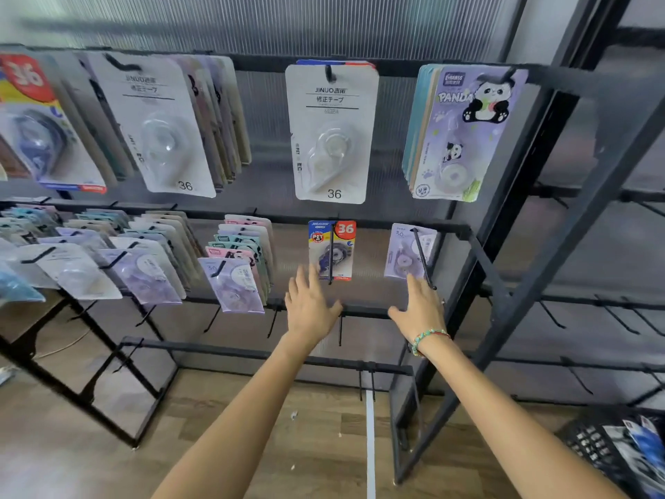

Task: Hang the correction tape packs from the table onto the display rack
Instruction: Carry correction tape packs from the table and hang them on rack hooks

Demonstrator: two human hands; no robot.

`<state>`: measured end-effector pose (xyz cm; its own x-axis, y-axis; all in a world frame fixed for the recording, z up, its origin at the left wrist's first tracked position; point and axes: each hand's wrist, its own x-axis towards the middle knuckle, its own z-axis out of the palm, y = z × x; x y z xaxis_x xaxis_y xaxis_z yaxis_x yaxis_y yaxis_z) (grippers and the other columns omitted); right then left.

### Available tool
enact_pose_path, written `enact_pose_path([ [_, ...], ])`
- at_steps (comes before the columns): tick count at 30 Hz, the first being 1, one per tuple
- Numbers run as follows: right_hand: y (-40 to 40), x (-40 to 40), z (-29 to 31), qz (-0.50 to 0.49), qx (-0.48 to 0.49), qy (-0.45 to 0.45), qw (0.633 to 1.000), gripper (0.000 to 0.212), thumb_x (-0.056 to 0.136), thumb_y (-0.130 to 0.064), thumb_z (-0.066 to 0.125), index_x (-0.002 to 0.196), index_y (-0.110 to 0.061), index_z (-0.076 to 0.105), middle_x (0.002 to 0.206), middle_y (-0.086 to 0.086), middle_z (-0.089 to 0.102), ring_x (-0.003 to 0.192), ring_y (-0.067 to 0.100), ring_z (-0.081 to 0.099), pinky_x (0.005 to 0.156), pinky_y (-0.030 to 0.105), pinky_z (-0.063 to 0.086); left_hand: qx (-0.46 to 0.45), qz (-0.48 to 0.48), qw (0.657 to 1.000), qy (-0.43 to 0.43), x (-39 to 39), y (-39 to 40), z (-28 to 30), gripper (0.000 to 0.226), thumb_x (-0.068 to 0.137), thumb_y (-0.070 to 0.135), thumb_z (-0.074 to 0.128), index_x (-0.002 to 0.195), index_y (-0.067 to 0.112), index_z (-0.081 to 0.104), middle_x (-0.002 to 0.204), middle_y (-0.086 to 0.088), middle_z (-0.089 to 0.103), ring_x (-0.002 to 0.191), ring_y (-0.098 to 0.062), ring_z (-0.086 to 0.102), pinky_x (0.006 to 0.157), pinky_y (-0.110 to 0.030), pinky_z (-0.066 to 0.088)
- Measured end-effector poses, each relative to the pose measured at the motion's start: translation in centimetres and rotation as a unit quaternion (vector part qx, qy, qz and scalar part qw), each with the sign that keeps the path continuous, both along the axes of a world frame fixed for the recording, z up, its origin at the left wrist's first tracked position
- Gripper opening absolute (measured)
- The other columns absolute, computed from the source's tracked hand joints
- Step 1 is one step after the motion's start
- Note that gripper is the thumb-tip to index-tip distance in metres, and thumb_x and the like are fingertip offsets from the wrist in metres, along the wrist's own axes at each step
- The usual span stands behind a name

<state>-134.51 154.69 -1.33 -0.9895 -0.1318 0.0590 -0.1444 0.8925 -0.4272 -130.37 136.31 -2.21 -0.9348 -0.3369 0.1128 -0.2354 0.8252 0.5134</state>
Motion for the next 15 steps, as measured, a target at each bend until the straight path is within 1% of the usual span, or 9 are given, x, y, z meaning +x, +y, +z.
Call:
enact_pose_path([
  [2, 0.3, 1.8, 0.7, 0.025, 0.012, 0.012, 1.0, 0.069, 0.09, -0.026, 0.058, 0.147, -0.009, 0.025, 0.152, 0.011, 0.028, 0.138, 0.03, 0.027, 0.111, 0.038, 0.025, -0.015, -0.003, 1.0, -0.001, 2.2, 0.2, 0.4, 0.082, 0.087, 0.036, 0.065, 0.149, 0.011, 0.017, 0.156, -0.015, 0.017, 0.142, -0.035, 0.019, 0.114, -0.052, 0.025],
  [5, 0.4, 4.7, 1.5, 0.056, 0.005, 0.018, 0.998, 0.066, 0.092, -0.027, 0.057, 0.147, -0.012, 0.025, 0.154, 0.009, 0.025, 0.14, 0.029, 0.024, 0.113, 0.039, 0.026, -0.03, 0.007, 0.999, -0.013, 5.8, 0.5, 1.1, 0.082, 0.091, 0.034, 0.06, 0.152, 0.009, 0.011, 0.159, -0.013, 0.01, 0.146, -0.033, 0.011, 0.117, -0.049, 0.018],
  [8, 0.0, 7.8, 2.0, 0.091, 0.002, 0.021, 0.996, 0.065, 0.093, -0.029, 0.056, 0.148, -0.012, 0.026, 0.154, 0.008, 0.025, 0.141, 0.028, 0.023, 0.114, 0.039, 0.025, -0.041, 0.031, 0.999, 0.012, 9.8, 0.6, 1.6, 0.077, 0.09, 0.029, 0.06, 0.15, 0.008, 0.017, 0.157, -0.013, 0.018, 0.145, -0.032, 0.016, 0.115, -0.048, 0.022],
  [11, -0.9, 11.0, 2.0, 0.115, -0.006, 0.015, 0.993, 0.064, 0.093, -0.031, 0.055, 0.148, -0.012, 0.027, 0.153, 0.007, 0.028, 0.14, 0.027, 0.025, 0.113, 0.036, 0.023, -0.047, 0.054, 0.997, 0.014, 13.9, -0.2, 1.5, 0.075, 0.089, 0.028, 0.06, 0.15, 0.007, 0.021, 0.153, -0.015, 0.025, 0.142, -0.033, 0.022, 0.114, -0.045, 0.024],
  [15, -3.8, 14.5, 2.1, 0.163, -0.017, 0.01, 0.986, 0.063, 0.093, -0.029, 0.056, 0.147, -0.012, 0.029, 0.151, 0.007, 0.03, 0.139, 0.025, 0.026, 0.112, 0.032, 0.021, -0.054, 0.093, 0.994, 0.019, 19.2, -2.9, 1.4, 0.076, 0.089, 0.028, 0.059, 0.15, 0.006, 0.021, 0.151, -0.018, 0.027, 0.141, -0.035, 0.023, 0.113, -0.044, 0.023],
])
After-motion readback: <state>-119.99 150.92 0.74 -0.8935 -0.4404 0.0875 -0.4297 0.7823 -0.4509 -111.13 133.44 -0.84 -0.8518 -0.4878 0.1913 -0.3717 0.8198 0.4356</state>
